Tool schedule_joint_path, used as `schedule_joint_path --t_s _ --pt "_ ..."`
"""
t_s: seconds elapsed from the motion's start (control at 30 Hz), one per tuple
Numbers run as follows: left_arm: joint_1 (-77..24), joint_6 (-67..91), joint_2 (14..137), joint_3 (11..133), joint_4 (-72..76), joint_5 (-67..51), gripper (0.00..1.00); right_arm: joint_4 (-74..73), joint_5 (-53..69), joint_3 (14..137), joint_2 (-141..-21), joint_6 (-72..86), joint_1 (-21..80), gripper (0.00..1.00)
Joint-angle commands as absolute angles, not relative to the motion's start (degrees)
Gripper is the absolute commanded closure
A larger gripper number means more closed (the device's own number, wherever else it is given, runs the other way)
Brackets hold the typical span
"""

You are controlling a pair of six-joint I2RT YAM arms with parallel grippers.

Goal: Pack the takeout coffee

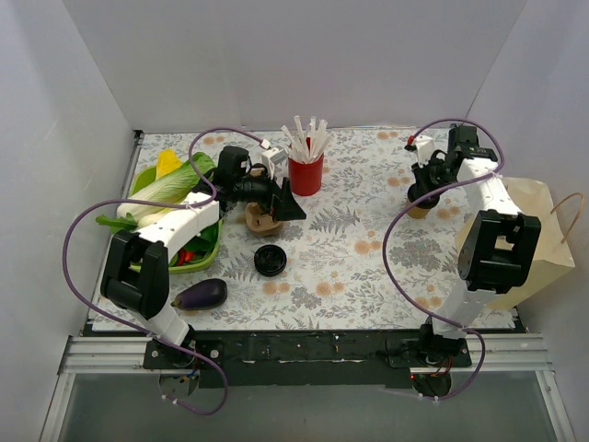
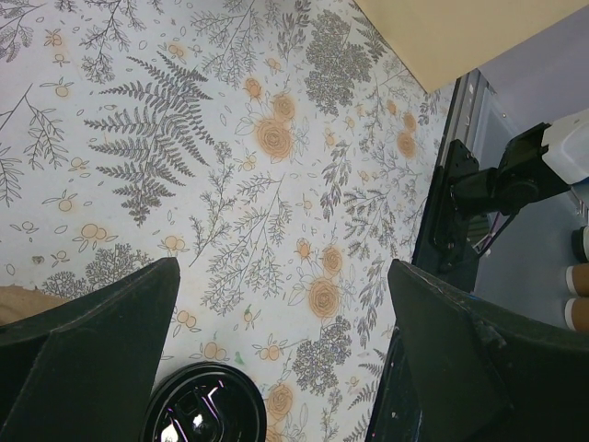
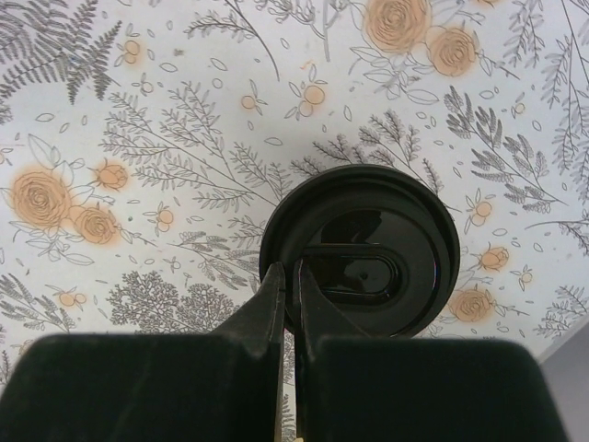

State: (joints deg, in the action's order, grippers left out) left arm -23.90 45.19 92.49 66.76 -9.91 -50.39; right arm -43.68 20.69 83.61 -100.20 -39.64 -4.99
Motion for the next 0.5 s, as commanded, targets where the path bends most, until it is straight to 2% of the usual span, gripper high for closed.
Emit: schedule_joint_path --t_s 0.0,0.23,0.3,0.47 --pt "-24.1 44.0 91.8 67.1 -10.3 -50.3 0.02 -42.1 19.7 86.0 -100.3 -37.5 -5.9 0.99" --pt "-24.1 43.6 91.8 67.9 -10.6 -49.8 0.02 -40.2 16.0 82.8 -100.8 -36.8 -6.6 0.98" --pt "-24.0 43.3 91.9 68.4 -10.8 -49.7 0.02 -40.2 15.7 82.2 -100.7 -36.7 -6.6 0.95" --pt "-24.1 41.8 91.9 69.5 -11.9 -49.0 0.02 -40.0 15.7 82.2 -100.4 -36.1 -6.8 0.76"
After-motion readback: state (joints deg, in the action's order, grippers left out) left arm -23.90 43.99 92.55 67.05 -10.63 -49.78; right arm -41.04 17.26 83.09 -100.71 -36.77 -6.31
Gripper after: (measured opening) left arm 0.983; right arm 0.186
